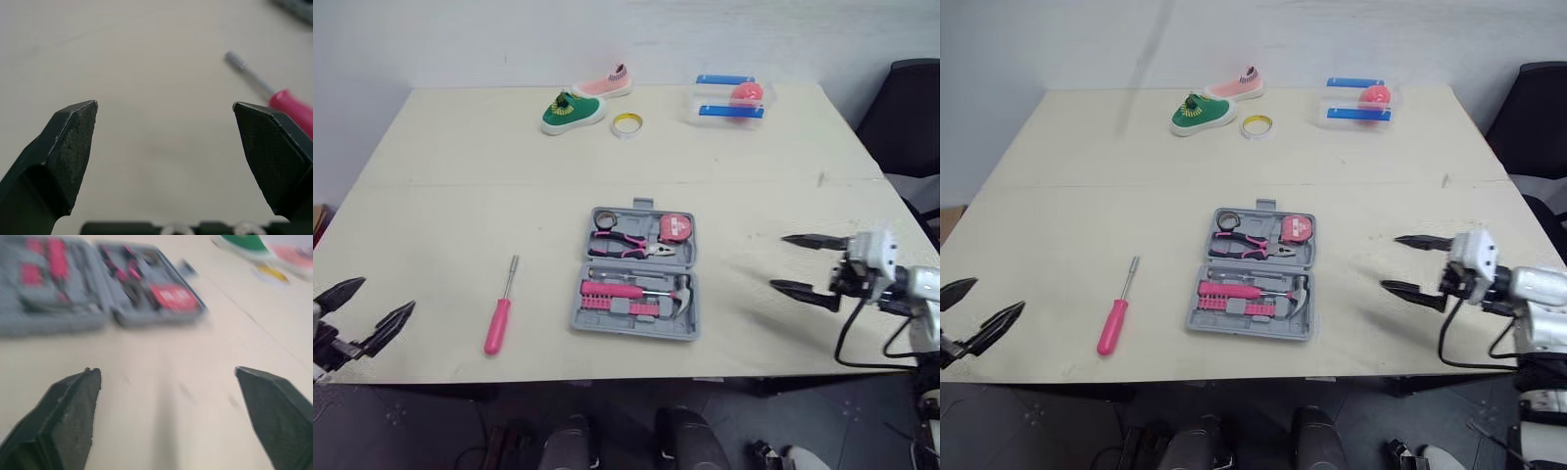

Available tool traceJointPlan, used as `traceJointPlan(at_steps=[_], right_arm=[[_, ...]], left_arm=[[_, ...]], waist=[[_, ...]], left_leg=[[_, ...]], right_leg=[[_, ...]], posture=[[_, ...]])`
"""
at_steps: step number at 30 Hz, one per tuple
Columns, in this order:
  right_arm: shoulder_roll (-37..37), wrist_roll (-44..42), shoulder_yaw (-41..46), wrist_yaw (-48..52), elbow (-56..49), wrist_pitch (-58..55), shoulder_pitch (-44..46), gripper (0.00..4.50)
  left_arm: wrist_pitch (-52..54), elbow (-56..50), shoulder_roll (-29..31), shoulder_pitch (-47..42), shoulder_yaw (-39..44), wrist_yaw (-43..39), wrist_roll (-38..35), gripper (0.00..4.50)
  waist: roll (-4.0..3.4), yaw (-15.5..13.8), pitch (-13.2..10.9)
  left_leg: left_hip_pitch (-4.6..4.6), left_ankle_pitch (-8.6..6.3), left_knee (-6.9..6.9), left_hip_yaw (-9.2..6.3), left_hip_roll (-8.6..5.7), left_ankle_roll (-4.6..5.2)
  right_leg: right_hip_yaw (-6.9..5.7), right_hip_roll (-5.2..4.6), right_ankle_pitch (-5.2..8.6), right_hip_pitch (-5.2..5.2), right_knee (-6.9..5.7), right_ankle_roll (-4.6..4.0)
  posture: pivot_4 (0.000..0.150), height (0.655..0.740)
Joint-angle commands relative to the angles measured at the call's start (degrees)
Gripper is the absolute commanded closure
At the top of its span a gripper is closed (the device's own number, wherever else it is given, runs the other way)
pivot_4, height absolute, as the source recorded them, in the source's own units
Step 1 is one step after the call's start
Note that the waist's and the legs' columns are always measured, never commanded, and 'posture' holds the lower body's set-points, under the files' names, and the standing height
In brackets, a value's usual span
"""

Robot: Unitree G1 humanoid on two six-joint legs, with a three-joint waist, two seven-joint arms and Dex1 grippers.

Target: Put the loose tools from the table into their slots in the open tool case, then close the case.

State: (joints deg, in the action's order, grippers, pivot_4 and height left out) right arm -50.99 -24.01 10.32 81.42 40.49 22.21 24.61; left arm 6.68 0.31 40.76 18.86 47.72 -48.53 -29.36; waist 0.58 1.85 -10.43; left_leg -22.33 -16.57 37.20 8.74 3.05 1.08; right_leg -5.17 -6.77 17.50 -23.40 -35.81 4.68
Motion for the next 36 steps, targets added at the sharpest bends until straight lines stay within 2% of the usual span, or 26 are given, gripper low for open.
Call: traceJointPlan(at_steps=[1,5,8,12,19,23,28,36], right_arm=[[-5.58,4.14,4.52,-4.57,14.0,8.04,1.82,0.06],[-5.09,3.91,6.29,-4.37,18.3,10.74,3.79,0.06],[-1.69,1.38,6.4,-2.55,14.29,8.72,4.51,0.06],[4.69,-4.38,6.14,-0.16,1.23,1.24,4.11,0.06],[12.33,-14.29,5.11,-1.01,-22.49,-14.4,1.68,0.06],[14.51,-15.93,1.93,2.28,-31.5,-17.3,-0.28,0.06],[17.03,-15.66,-2.21,8.05,-36.86,-15.72,-2.13,0.06],[15.8,-16.4,-7.46,11.08,-37.92,-14.83,-3.64,0.06]], left_arm=[[-0.87,3.51,-0.58,1.67,5.58,3.66,0.34,0.0],[0.11,0.18,-1.72,2.63,4.62,4.74,-0.4,0.0],[2.21,-3.65,-2.83,2.68,3.67,5.86,-1.66,0.0],[8.62,-15.04,-4.19,3.85,0.87,7.98,-5.02,0.0],[22.7,-31.76,-3.57,7.15,-0.51,14.8,-10.73,0.0],[34.7,-40.79,-6.31,7.99,-2.33,26.95,-16.39,0.0],[43.53,-47.34,-10.27,4.68,-11.2,40.54,-15.04,0.0],[49.77,-45.68,-13.21,-0.92,-20.46,49.36,-10.29,0.0]], waist=[[0.01,0.05,0.0],[0.03,0.4,-0.01],[0.04,1.15,-0.01],[0.05,1.61,-0.01],[0.05,1.15,-0.01],[0.05,0.68,-0.01],[0.06,-0.01,-0.01],[0.07,-0.27,0.01]], left_leg=[[-0.01,-0.03,-0.01,0.01,0.0,-0.02],[0.05,-0.23,0.02,0.02,0.15,-0.41],[0.04,-0.21,-0.04,0.02,0.18,-0.48],[0.04,-0.08,-0.04,0.05,0.3,-0.74],[0.04,0.05,-0.04,0.06,0.31,-0.48],[0.04,-0.21,0.01,0.02,0.3,-0.53],[0.08,-0.12,0.02,0.02,0.29,-0.39],[0.08,0.06,0.07,0.03,0.24,-0.44]], right_leg=[[0.01,-0.02,0.02,-0.05,0.02,-0.03],[0.09,0.05,0.03,0.0,-0.01,-0.11],[0.42,0.09,0.03,-0.01,-0.03,-0.13],[0.51,0.22,0.04,-0.01,-0.06,-0.14],[0.58,0.23,0.04,-0.02,-0.1,-0.14],[0.6,0.21,0.04,0.01,-0.1,-0.15],[0.63,0.24,0.03,0.03,-0.14,-0.15],[0.64,0.26,0.03,0.04,-0.12,-0.19]], posture=[[0.15,0.74],[0.15,0.74],[0.15,0.74],[0.15,0.74],[0.15,0.74],[0.15,0.74],[0.15,0.74],[0.15,0.74]])
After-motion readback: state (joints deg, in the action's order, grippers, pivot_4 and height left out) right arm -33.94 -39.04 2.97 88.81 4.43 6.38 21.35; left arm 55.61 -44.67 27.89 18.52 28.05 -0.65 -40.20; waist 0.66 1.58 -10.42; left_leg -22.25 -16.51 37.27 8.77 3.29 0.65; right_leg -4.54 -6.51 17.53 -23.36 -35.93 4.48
